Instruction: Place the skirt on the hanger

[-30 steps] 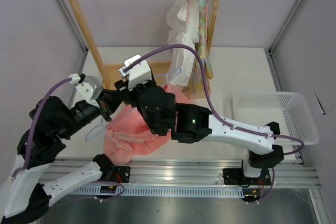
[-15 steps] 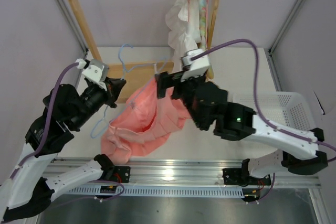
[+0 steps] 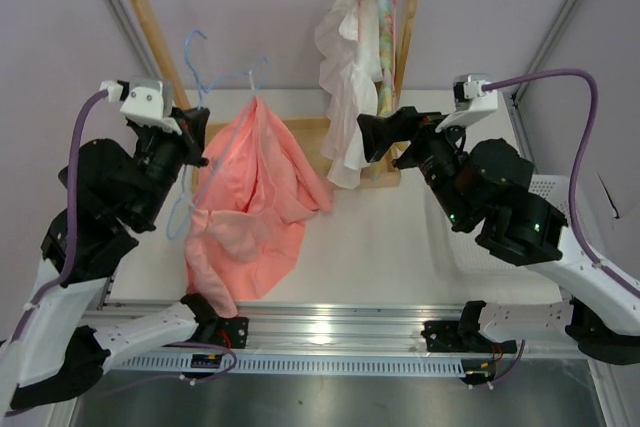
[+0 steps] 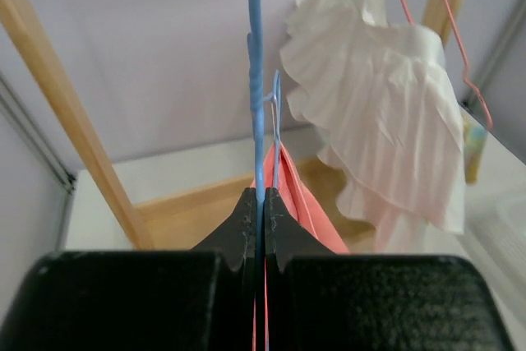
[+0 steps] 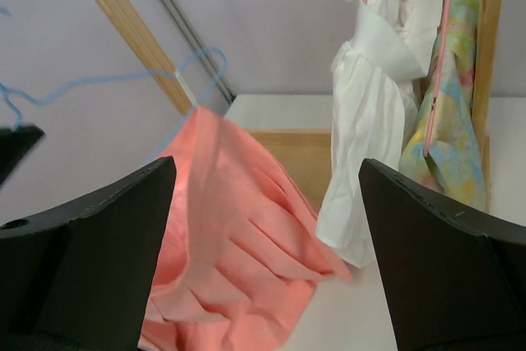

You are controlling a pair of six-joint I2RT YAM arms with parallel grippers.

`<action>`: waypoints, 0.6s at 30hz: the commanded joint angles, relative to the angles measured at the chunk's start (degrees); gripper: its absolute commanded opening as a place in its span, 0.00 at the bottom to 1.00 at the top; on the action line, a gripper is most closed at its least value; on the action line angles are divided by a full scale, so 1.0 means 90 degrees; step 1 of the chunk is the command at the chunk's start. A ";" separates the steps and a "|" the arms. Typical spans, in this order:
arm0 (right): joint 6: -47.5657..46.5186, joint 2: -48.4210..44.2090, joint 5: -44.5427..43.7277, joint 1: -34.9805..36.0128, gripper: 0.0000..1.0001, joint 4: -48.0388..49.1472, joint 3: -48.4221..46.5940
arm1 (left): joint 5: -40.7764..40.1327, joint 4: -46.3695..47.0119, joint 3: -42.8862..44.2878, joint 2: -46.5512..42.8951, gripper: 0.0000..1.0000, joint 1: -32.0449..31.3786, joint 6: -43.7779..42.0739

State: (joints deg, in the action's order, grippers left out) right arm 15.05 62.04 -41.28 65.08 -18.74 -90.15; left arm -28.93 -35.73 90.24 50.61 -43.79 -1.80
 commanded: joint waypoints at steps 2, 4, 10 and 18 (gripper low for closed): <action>0.0281 -0.0155 0.0319 -0.0219 1.00 -0.0349 0.0231 | -0.0877 0.1925 0.0598 0.0411 0.00 0.0051 -0.0785; 0.0339 -0.0262 0.0377 -0.0316 0.99 -0.0408 0.0319 | -0.0741 0.1967 0.1086 0.0984 0.00 0.0216 -0.1059; 0.0350 -0.0497 0.0631 -0.0609 0.99 -0.0524 0.0466 | 0.0340 0.1920 0.2314 0.2109 0.00 0.1240 -0.0631; 0.0359 -0.0624 0.1139 -0.1078 0.99 -0.0623 0.0641 | 0.1728 0.1508 0.3059 0.3292 0.00 0.2637 0.0561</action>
State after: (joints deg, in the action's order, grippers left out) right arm 18.00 57.28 -33.58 56.75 -24.18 -85.36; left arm -20.56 -26.28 113.47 80.05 -23.53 -2.07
